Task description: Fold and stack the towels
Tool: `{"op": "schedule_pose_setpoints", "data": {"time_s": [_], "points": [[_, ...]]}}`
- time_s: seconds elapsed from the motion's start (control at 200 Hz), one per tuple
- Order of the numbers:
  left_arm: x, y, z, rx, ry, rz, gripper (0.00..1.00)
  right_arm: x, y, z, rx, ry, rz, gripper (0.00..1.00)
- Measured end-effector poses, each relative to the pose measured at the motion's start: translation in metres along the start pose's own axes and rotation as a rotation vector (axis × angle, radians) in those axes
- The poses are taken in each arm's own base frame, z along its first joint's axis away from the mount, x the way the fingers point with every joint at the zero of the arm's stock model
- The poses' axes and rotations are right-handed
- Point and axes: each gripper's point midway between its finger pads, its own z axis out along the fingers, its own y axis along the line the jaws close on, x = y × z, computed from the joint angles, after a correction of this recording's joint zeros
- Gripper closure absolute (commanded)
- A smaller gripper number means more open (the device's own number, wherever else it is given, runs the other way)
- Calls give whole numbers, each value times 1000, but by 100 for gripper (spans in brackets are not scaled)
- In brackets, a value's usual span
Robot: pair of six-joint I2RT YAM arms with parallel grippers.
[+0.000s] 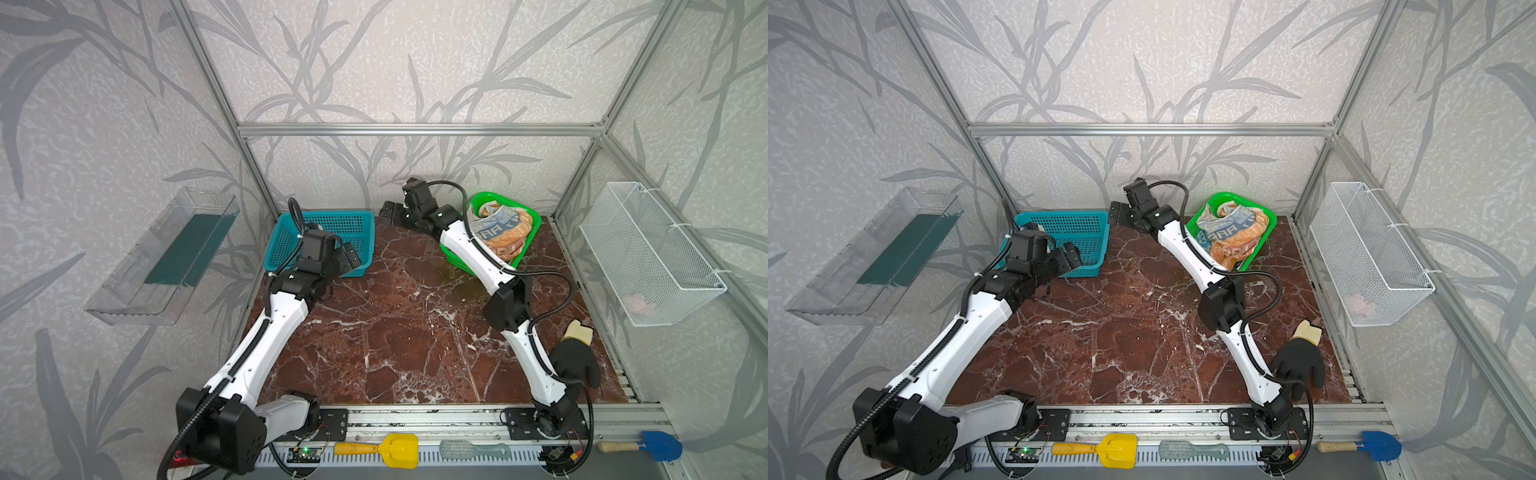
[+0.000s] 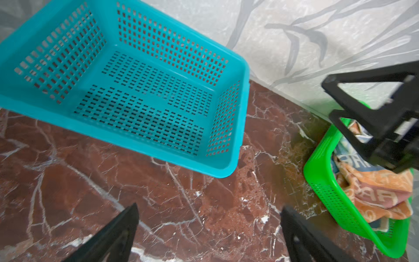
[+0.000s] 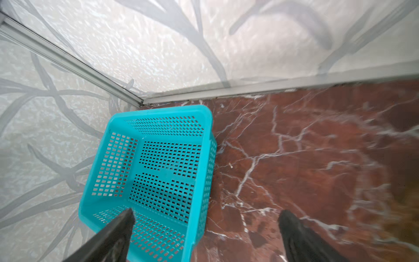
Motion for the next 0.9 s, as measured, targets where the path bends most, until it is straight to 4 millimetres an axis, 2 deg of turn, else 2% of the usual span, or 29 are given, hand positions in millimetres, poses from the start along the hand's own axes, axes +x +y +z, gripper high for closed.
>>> {"op": "schedule_pose_setpoints", "data": {"time_s": [0.05, 0.115, 0.17, 0.235, 0.365, 0.42, 0.48, 0.575, 0.72, 0.9], "points": [[-7, -19, 4, 31, -4, 17, 1, -15, -13, -25, 28, -19, -33, 1], [-12, -46, 11, 73, 3, 43, 1, -34, -41, -59, 82, -46, -56, 1], [-14, -72, 18, 114, 9, 66, 1, -50, -76, -88, 154, -76, -69, 1], [-16, -102, 25, 159, 12, 100, 1, -56, -123, -116, 245, -95, -62, 1], [-14, -161, 39, 242, 26, 166, 1, -42, -229, -158, 445, -82, 8, 1], [-10, -183, 46, 272, 35, 192, 1, -31, -264, -165, 509, -55, 40, 1], [-3, -207, 55, 302, 52, 218, 1, -18, -293, -166, 554, -21, 69, 1], [14, -238, 70, 340, 85, 249, 1, 1, -318, -162, 586, 31, 95, 1], [46, -269, 86, 377, 148, 295, 1, 6, -334, -150, 595, 50, 108, 0], [78, -299, 87, 419, 198, 366, 1, 19, -351, -130, 598, 102, 124, 6]]}}
